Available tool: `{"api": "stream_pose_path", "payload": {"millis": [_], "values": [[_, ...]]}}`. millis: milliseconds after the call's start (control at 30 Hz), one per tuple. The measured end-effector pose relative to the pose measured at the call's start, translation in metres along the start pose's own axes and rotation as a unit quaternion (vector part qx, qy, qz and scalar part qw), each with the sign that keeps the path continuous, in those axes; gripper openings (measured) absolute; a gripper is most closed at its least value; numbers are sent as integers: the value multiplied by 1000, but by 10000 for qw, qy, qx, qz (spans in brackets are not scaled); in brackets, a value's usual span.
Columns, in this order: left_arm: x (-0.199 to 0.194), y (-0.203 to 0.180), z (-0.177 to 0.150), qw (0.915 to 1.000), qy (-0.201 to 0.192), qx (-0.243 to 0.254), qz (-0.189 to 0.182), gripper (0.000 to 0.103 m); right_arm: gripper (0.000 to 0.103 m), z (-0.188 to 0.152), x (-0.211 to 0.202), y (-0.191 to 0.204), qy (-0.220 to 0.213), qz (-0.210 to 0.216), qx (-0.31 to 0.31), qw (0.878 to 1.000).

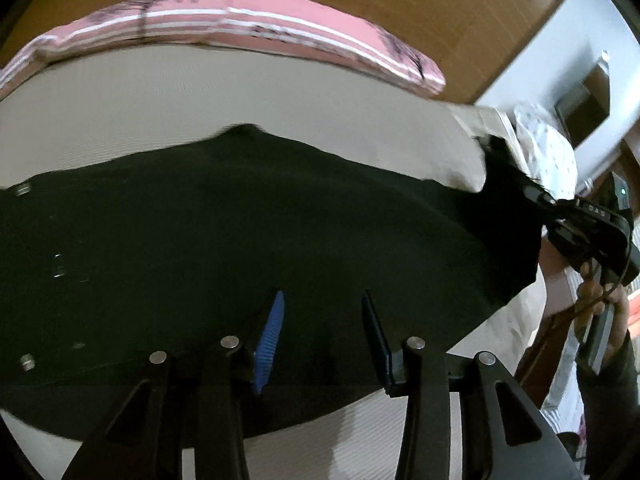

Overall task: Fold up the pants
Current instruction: 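Fold the hems with the right tool toward the left tool at the waistband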

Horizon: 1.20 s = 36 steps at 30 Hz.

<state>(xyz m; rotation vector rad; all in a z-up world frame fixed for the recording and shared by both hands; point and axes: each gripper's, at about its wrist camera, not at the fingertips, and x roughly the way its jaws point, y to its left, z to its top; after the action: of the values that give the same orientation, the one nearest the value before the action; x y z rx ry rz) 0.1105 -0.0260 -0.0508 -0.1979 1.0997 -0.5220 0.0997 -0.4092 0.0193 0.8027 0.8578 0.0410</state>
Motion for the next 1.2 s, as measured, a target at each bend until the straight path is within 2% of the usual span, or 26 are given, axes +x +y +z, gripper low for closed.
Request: {"api": "stream_pose_path", "payload": {"millis": [167, 300, 367, 500, 633, 767, 867, 967, 1033, 1133, 1200], "values": [[-23, 31, -8, 9994, -195, -276, 119, 43, 7, -49, 60, 68, 717, 467, -445, 9953], [-35, 51, -15, 9981, -323, -505, 116, 43, 8, -105, 99, 108, 1428, 671, -874, 9836], [-39, 60, -18, 9977, -347, -571, 114, 43, 8, -132, 113, 123, 1678, 494, -1268, 9764], [-43, 68, -19, 9973, -352, -643, -70, 43, 8, -162, 128, 131, 2056, 336, -1656, 9639], [-42, 61, -18, 9978, -314, -545, -205, 43, 11, -176, 136, 138, 2197, 56, -2153, 9515], [-39, 54, -15, 9974, -204, -563, -408, 43, 27, -181, 133, 136, 2412, 149, -2115, 9470], [-39, 47, -13, 9962, -82, -583, -646, 43, 38, -172, 111, 136, 2177, 314, -2076, 9532], [-33, 42, -11, 9935, 151, -657, -917, 43, 46, -151, 80, 127, 1646, 397, -1795, 9691], [-25, 39, -9, 9899, 347, -805, -1113, 43, 47, -137, 60, 114, 1272, 284, -1604, 9784], [-8, 35, -8, 9819, 679, -1100, -1385, 43, 47, -123, 43, 93, 948, 163, -1276, 9871], [0, 32, -8, 9784, 833, -1244, -1427, 43, 47, -118, 37, 79, 824, 104, -1078, 9907]]}}
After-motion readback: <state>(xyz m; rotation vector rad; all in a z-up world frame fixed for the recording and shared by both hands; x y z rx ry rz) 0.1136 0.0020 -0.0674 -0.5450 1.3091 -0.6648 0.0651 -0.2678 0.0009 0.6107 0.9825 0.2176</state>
